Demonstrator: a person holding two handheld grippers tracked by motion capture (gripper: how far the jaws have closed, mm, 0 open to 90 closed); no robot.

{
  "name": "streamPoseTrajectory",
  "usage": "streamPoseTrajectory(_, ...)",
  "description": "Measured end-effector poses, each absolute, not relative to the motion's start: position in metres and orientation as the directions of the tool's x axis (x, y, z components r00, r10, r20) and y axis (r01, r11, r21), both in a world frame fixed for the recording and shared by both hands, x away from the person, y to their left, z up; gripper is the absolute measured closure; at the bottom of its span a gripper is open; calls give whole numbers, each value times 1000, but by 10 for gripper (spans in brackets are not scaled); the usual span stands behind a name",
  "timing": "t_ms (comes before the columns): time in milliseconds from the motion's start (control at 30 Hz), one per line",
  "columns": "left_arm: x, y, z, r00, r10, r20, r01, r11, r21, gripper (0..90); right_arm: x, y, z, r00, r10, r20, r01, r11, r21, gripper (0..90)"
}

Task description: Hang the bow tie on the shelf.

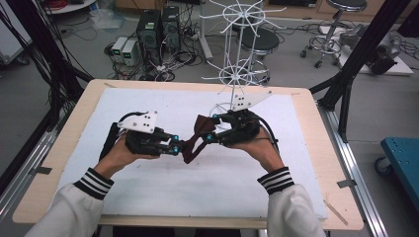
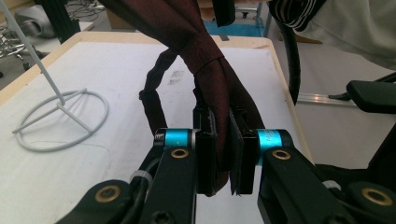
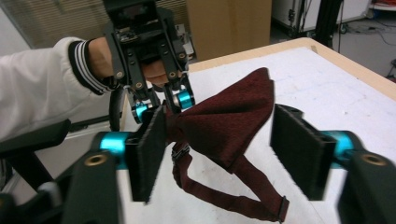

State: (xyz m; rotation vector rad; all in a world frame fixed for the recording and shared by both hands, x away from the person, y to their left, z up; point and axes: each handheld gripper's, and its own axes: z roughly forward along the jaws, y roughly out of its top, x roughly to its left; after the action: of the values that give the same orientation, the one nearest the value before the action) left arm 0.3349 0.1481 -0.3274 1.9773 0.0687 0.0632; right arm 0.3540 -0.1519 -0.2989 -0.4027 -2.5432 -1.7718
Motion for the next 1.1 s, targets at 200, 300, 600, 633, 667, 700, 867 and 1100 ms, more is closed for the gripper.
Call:
streamPoseTrajectory(200,336,147,-329,996,90,12,25,-403,915,824,351,-155,-295,-969,192,155,209,309,928,775)
streamPoseTrajectory(300,337,147,-330,996,90,3,33,-400,916,824,350,-155,-294,-971,183,152,205,316,926,826)
streamPoseTrajectory(600,340,146,-331,996,90,-28,60,-380,923,788,349,-156,-293,-970,198,143,201,318,926,838)
streamPoseTrajectory(633,340,146,-332,995,87,-38,68,-380,923,783,349,-156,-293,-970,199,141,200,318,927,838)
streamPoseTrajectory(667,340,146,-332,995,88,-40,71,-385,920,742,349,-156,-293,-970,204,133,195,327,925,838)
streamPoseTrajectory(700,340,146,-332,995,91,-39,71,-385,920,701,349,-156,-293,-969,209,130,194,326,925,838)
streamPoseTrajectory(867,344,149,-336,997,53,-60,75,-348,935,515,349,-162,-292,-964,235,128,200,314,928,837)
streamPoseTrajectory(1100,345,154,-338,978,204,-43,106,-310,945,55,348,-174,-290,-949,291,123,211,296,931,838)
